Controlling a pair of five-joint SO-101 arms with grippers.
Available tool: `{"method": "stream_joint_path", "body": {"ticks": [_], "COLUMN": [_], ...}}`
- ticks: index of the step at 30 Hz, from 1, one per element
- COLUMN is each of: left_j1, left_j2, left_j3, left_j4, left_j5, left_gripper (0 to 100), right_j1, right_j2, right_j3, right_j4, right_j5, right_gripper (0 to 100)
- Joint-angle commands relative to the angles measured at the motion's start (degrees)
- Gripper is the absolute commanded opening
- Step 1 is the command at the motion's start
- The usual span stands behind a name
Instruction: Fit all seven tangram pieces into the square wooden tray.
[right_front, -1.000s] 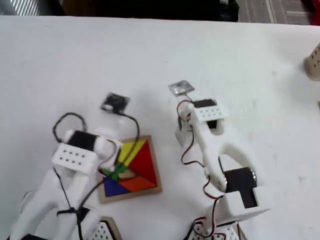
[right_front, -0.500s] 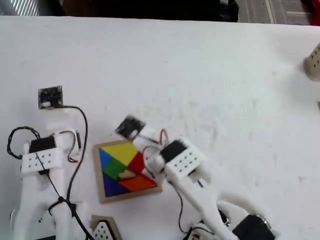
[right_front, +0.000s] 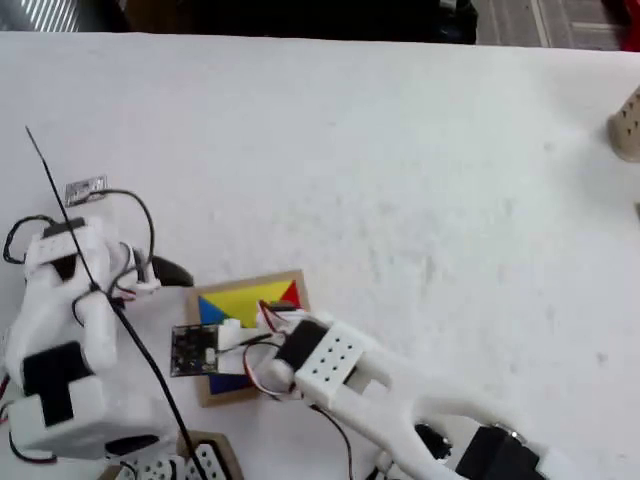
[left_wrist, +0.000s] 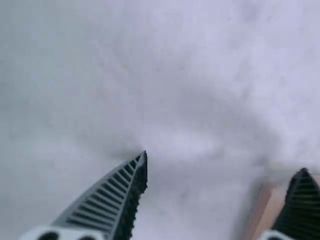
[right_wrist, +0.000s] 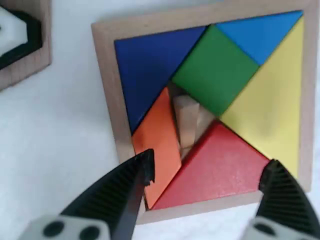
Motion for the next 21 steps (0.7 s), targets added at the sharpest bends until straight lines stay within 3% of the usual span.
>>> {"method": "stream_joint_path", "body": {"ticks": [1,6,12,14,21], "left_j1": [-0.7,-0.8,-0.8,-0.8,-0.8], "left_j2": [1.8,1.5,1.6,1.5,1.4], "left_j3": [-5.1,-5.0,-5.0,-5.0,-4.5], "left_j4": [2.8,2.8,2.8,2.8,2.8], "left_j5": [-0.7,-3.3,-4.2,-4.2,-4.3], "left_gripper": [45,44,44,44,44], "right_j1": [-2.3,-3.6,-3.4,-2.7,2.2], "right_j2": [3.6,11.2,13.1,12.1,1.1], "right_j3": [-6.1,-10.7,-13.3,-13.4,-13.4], "right_j4": [-2.0,-4.6,-5.5,-4.6,-1.0], "right_j5": [0.5,-3.5,-6.4,-6.4,-11.0], "right_gripper": [33.0,30.7,0.5,5.8,1.7]}}
